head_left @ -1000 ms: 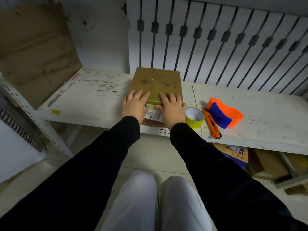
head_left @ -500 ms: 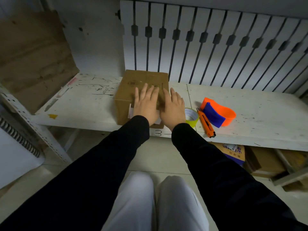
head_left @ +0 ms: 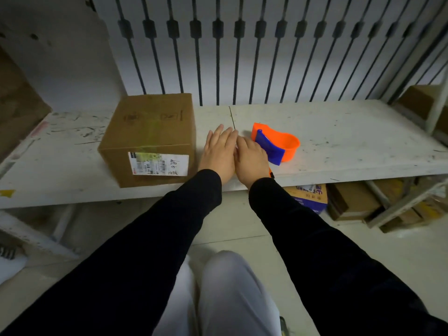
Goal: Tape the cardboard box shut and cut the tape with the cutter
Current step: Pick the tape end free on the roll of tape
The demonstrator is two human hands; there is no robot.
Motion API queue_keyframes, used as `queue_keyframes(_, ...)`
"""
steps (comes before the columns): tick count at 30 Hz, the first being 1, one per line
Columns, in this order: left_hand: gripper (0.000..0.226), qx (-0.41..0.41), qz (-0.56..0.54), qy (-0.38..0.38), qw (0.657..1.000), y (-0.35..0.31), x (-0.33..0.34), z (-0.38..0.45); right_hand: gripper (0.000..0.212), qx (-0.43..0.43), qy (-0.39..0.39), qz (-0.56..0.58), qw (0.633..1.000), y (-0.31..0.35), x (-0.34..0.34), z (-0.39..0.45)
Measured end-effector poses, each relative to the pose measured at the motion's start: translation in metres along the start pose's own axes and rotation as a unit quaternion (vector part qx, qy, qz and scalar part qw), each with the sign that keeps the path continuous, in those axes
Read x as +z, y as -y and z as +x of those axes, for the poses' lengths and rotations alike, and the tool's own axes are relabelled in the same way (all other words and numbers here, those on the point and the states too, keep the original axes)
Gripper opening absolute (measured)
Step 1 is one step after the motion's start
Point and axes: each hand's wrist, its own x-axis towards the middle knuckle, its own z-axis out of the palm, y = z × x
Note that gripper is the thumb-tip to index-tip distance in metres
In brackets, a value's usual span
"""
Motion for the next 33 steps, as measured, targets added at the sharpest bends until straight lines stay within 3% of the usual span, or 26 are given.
queue_keyframes(11, 0.058, -0.077, -0.053, 0.134, 0.987, -0.02, 0.045, 0.012, 0.04, 0.053, 0.032, -0.006, 0.998, -0.043, 0.023, -0.001)
queue_keyframes(15, 0.056, -0.065, -0.028, 0.117, 0.991, -0.018, 0.057, 0.014, 0.046, 0.068, 0.037, 0.02, 0.997, -0.045, 0.021, -0.002)
queue_keyframes(20, 0.043, -0.078, -0.027, 0.095, 0.992, -0.011, 0.062, 0.012, 0.05, 0.094, 0.041, 0.151, 0.983, -0.038, 0.017, 0.0)
queue_keyframes(26, 0.049, -0.141, -0.132, 0.064, 0.979, -0.002, 0.05, 0.005, 0.049, 0.127, 0.05, 0.192, 0.972, -0.028, 0.019, 0.001)
queue_keyframes(33, 0.046, -0.147, -0.232, 0.017, 0.961, -0.002, 0.024, -0.011, 0.036, 0.08, 0.035, 0.175, 0.981, -0.006, 0.0, -0.005)
